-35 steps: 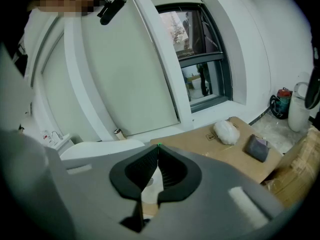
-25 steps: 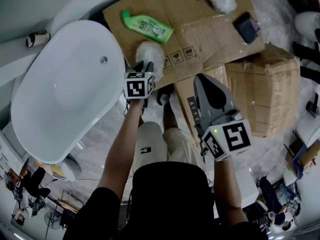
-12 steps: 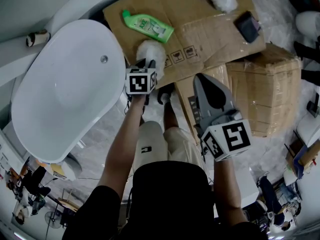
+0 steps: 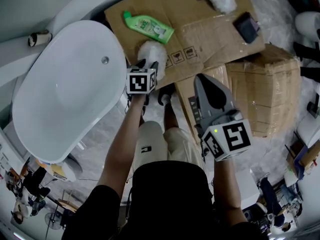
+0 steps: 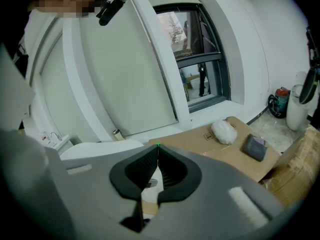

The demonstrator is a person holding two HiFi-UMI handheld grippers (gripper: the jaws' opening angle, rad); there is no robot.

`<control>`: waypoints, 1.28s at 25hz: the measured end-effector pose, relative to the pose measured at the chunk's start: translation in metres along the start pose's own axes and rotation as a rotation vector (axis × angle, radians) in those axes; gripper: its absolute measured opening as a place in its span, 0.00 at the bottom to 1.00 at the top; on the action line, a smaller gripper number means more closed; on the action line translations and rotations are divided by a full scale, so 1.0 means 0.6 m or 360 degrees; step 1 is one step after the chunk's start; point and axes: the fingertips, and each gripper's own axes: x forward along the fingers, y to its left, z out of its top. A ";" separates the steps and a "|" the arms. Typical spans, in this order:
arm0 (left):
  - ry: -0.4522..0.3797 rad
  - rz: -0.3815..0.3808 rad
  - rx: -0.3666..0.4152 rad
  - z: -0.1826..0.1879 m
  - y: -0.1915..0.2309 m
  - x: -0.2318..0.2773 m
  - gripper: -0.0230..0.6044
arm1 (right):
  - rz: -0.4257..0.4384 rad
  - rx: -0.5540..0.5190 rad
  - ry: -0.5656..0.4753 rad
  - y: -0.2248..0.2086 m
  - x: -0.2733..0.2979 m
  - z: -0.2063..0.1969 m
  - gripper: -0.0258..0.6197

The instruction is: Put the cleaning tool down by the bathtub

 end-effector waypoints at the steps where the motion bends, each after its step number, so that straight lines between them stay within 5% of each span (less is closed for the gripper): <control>1: 0.0000 -0.0008 0.0007 0.001 -0.002 -0.002 0.36 | -0.0003 0.0001 -0.0005 0.001 -0.002 0.002 0.05; 32: -0.0040 -0.0115 0.0279 -0.003 -0.002 -0.198 0.34 | -0.0210 0.0061 -0.0236 0.152 -0.117 0.024 0.05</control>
